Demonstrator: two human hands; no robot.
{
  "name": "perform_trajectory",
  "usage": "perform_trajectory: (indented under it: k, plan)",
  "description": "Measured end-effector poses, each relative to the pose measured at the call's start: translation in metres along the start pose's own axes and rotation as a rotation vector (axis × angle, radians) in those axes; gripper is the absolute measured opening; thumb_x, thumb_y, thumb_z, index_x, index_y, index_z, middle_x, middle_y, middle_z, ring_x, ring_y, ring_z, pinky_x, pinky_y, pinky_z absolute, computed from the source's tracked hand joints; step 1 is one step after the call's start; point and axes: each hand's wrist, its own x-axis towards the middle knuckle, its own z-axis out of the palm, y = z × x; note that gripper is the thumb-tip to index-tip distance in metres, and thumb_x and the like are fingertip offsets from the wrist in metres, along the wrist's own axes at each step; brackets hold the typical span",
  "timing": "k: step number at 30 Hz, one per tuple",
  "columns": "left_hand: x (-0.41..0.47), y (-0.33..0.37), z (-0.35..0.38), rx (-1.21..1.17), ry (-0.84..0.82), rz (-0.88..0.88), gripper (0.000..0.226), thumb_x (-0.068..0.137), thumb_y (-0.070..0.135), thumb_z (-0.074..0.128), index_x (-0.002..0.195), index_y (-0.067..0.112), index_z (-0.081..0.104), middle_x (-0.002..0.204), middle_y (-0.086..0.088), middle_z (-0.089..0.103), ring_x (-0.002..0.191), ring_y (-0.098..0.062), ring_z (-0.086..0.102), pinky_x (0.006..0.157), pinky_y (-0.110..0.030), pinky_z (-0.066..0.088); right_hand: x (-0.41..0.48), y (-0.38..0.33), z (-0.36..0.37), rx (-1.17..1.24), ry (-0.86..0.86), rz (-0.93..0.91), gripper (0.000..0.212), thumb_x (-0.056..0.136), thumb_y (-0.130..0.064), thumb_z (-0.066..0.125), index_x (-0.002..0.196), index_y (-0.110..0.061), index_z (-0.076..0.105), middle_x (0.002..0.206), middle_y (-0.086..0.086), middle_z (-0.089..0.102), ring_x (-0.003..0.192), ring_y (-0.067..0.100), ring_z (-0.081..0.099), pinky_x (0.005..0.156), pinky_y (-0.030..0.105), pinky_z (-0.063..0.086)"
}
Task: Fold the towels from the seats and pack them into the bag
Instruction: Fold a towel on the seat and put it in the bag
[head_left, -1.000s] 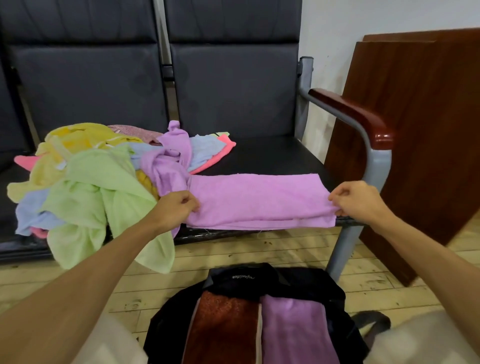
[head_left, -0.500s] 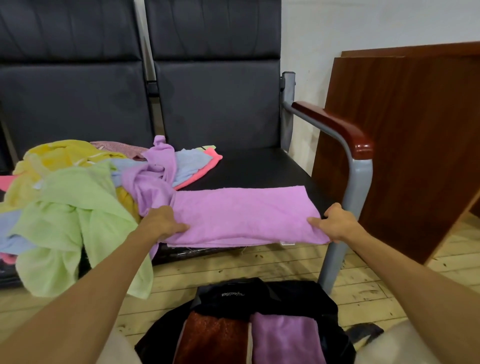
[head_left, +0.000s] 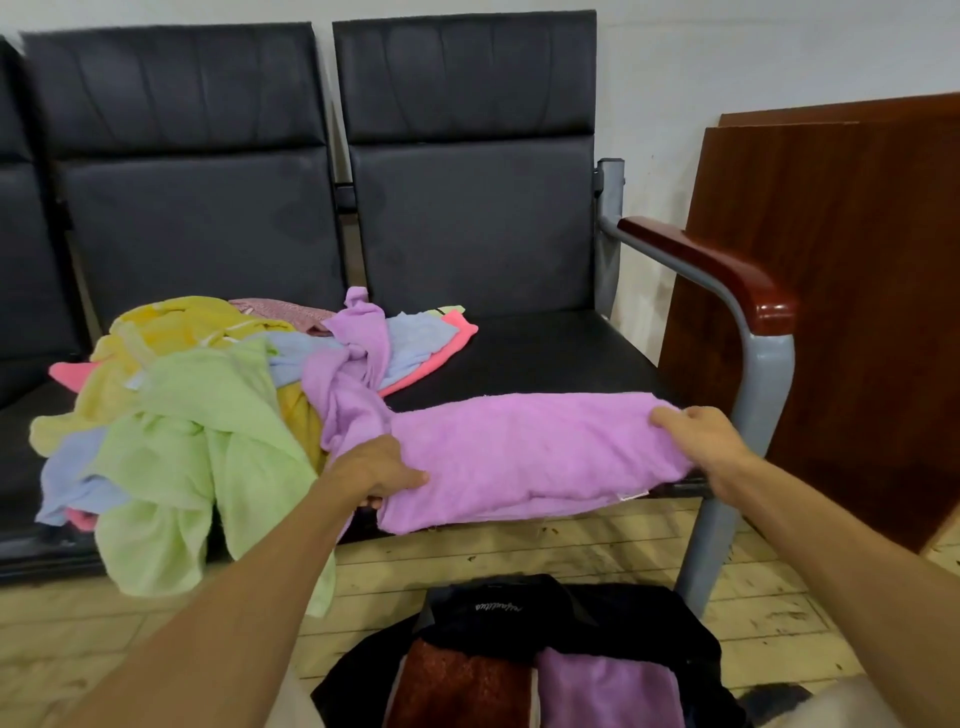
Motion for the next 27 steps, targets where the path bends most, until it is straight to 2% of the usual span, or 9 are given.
perform_trajectory:
  k: [3, 7, 9, 11, 13, 16, 22, 25, 27]
  plan:
    - [-0.003, 0.01, 0.006, 0.15, 0.144, 0.029, 0.048, 0.1, 0.036, 0.042, 0.137, 0.004, 0.04, 0.135, -0.011, 0.051, 0.119, -0.024, 0.05, 0.091, -0.025, 0.039, 0.0, -0.003, -0.004, 0.179, 0.016, 0.092, 0.015, 0.089, -0.003, 0.062, 0.103, 0.003, 0.063, 0.107, 0.019, 0.061, 0.094, 0.03, 0.058, 0.081, 0.041, 0.05]
    - [-0.002, 0.019, 0.008, -0.059, 0.214, 0.022, 0.048, 0.102, 0.023, 0.04, 0.143, 0.001, 0.031, 0.143, -0.013, 0.041, 0.131, -0.026, 0.04, 0.104, -0.028, 0.031, 0.0, -0.002, -0.016, 0.46, -0.033, 0.366, 0.042, 0.089, 0.006, 0.06, 0.13, 0.007, 0.048, 0.12, 0.018, 0.058, 0.107, 0.034, 0.061, 0.08, 0.043, 0.054]
    - [0.003, 0.02, 0.011, -0.572, 0.125, -0.003, 0.047, 0.094, 0.014, 0.055, 0.137, 0.0, 0.04, 0.13, -0.016, 0.052, 0.118, -0.031, 0.053, 0.096, -0.036, 0.048, 0.0, -0.003, -0.021, 0.562, -0.061, 0.456, 0.038, 0.093, 0.004, 0.056, 0.13, 0.003, 0.05, 0.111, 0.014, 0.062, 0.091, 0.028, 0.064, 0.061, 0.038, 0.057]
    - [0.001, 0.022, 0.012, -1.077, -0.037, -0.113, 0.027, 0.088, 0.003, 0.063, 0.113, 0.001, 0.056, 0.097, -0.015, 0.066, 0.082, -0.027, 0.066, 0.063, -0.035, 0.06, -0.001, -0.001, -0.025, 0.608, -0.062, 0.511, 0.034, 0.095, 0.001, 0.053, 0.128, -0.001, 0.052, 0.101, 0.012, 0.064, 0.081, 0.025, 0.063, 0.042, 0.034, 0.056]
    - [-0.006, 0.026, 0.012, -1.394, -0.2, -0.217, 0.011, 0.084, -0.002, 0.065, 0.08, 0.006, 0.057, 0.059, -0.007, 0.062, 0.044, -0.017, 0.057, 0.038, -0.02, 0.047, -0.004, -0.001, -0.026, 0.617, -0.062, 0.522, 0.032, 0.094, -0.002, 0.055, 0.127, -0.004, 0.053, 0.107, 0.012, 0.063, 0.082, 0.025, 0.062, 0.036, 0.038, 0.053]
    - [-0.009, 0.028, 0.01, -1.722, -0.282, -0.194, 0.035, 0.079, 0.0, 0.065, 0.059, 0.013, 0.04, 0.034, 0.002, 0.036, 0.023, -0.008, 0.025, 0.03, -0.012, 0.023, -0.012, -0.005, -0.027, 0.545, -0.145, 0.495, 0.029, 0.093, -0.006, 0.06, 0.12, -0.004, 0.054, 0.1, 0.013, 0.062, 0.081, 0.027, 0.062, 0.036, 0.038, 0.053]
    - [-0.004, 0.016, 0.002, -1.66, 0.07, -0.135, 0.02, 0.097, 0.019, 0.053, 0.08, 0.009, 0.048, 0.046, -0.005, 0.041, 0.025, -0.008, 0.031, 0.027, -0.011, 0.022, -0.016, -0.01, -0.01, 0.394, -0.27, 0.487, 0.034, 0.091, -0.007, 0.063, 0.123, 0.001, 0.054, 0.1, 0.017, 0.065, 0.08, 0.03, 0.065, 0.04, 0.033, 0.054]
    - [-0.002, 0.013, -0.007, -1.365, 0.254, -0.14, 0.024, 0.093, 0.027, 0.058, 0.111, 0.011, 0.058, 0.095, -0.014, 0.064, 0.068, -0.025, 0.065, 0.045, -0.026, 0.051, -0.012, -0.013, 0.003, 0.408, -0.294, 0.457, 0.034, 0.092, -0.003, 0.059, 0.125, 0.002, 0.052, 0.1, 0.018, 0.065, 0.079, 0.029, 0.066, 0.043, 0.031, 0.055]
    - [-0.008, 0.015, -0.014, -1.385, 0.174, -0.102, 0.029, 0.091, 0.024, 0.06, 0.117, 0.011, 0.06, 0.108, -0.014, 0.066, 0.082, -0.029, 0.067, 0.049, -0.034, 0.055, -0.012, -0.016, 0.012, 0.421, -0.294, 0.421, 0.035, 0.092, 0.0, 0.056, 0.127, 0.002, 0.05, 0.1, 0.019, 0.064, 0.078, 0.029, 0.065, 0.043, 0.03, 0.055]
